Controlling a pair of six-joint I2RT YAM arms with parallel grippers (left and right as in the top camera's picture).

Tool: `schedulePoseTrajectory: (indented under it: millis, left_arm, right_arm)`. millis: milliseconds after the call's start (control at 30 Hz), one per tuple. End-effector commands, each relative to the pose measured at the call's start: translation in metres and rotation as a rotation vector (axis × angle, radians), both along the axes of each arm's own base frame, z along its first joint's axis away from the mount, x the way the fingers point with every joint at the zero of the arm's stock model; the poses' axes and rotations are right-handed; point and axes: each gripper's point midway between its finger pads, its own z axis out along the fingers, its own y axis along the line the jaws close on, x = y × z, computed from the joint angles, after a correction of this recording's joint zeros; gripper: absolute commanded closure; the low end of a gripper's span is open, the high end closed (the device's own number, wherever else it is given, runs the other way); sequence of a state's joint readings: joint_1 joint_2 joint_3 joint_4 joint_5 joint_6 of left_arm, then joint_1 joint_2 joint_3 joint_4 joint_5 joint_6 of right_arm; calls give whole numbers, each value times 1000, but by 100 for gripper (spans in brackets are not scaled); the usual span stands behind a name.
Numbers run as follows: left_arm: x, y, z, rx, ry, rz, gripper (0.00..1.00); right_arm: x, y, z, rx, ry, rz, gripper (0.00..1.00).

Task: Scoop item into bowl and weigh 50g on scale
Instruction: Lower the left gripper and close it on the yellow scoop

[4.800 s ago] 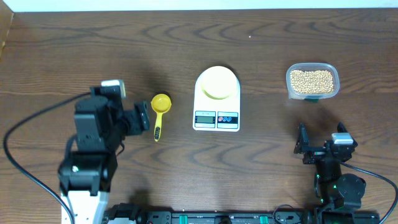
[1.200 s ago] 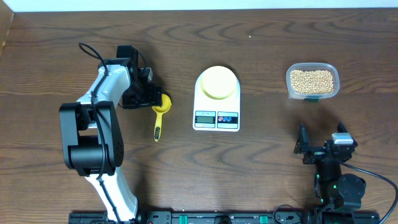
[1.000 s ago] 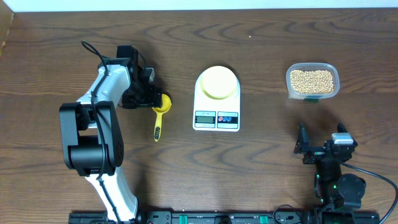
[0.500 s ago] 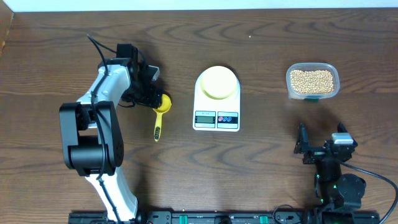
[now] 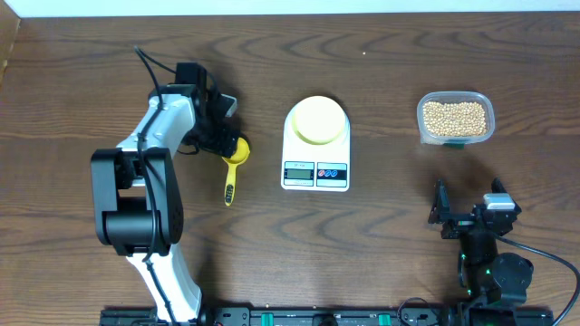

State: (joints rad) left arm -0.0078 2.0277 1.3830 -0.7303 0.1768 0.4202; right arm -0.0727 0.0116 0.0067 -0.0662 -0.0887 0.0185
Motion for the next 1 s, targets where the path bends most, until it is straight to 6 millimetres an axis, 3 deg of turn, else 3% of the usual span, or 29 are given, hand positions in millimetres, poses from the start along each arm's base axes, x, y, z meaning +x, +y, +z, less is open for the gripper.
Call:
schedulePoseTrajectory:
  millis: [0, 367, 967]
  left_arm:
    - [2, -2, -4, 18, 1, -22, 17]
    - [-11, -2, -18, 16, 30, -7, 18]
    - [-10, -2, -18, 15, 27, 4, 18]
  right_arm:
    - [0, 0, 0, 10, 0, -1, 1]
    - [0, 1, 0, 10, 0, -1, 1]
    - [0, 1, -1, 10, 2, -1, 1]
